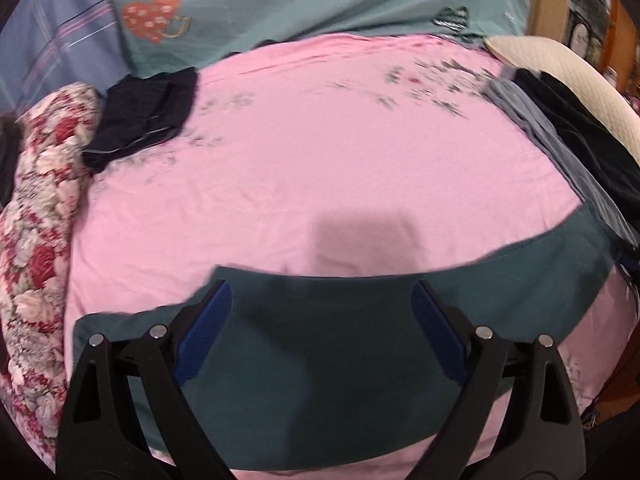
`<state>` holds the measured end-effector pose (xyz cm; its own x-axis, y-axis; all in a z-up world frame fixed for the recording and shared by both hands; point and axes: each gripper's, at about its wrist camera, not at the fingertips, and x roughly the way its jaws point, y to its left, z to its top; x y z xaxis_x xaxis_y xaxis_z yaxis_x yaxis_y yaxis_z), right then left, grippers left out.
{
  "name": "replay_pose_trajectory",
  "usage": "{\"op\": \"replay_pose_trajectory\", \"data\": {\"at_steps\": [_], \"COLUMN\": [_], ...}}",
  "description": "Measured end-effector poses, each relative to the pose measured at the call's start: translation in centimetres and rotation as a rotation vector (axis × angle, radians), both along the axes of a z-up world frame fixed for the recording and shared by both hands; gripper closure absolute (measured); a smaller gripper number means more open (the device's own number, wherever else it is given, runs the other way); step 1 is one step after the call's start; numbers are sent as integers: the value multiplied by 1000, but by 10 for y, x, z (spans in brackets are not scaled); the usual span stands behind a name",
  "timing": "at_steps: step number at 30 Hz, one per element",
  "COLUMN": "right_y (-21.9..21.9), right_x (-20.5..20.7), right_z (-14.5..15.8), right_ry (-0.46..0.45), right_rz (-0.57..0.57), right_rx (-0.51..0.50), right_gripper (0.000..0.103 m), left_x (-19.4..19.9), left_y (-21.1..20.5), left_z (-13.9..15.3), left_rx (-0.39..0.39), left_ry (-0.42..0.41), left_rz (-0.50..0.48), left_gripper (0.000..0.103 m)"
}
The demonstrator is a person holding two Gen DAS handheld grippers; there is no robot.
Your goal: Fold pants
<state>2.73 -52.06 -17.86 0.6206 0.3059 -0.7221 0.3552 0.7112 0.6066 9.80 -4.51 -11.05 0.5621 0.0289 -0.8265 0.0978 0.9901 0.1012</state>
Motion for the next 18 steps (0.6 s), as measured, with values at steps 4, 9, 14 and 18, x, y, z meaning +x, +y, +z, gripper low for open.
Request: {"op": "replay_pose_trajectory", "data": {"at_steps": [4,9,14,18], "right_y": [-7,-2,7,30], "right_x": [1,-2,6,19], "right_z": [-8,10,39,76], "right_ry": [38,-1,-70,-144], "right_rz": [-46,-49,-26,64], "right_rx": [1,7,14,-12], "right_gripper": [94,96,96,96], "left_x": [-6,-26,-38,-40], "left_y": [37,54,73,54], "left_z": [-5,-41,-72,-44], "left_rx": [-12,65,24,-15], "left_ry": [36,76,181,97], "left_rz": [82,96,192,113], "left_gripper": [11,11,11,11]}}
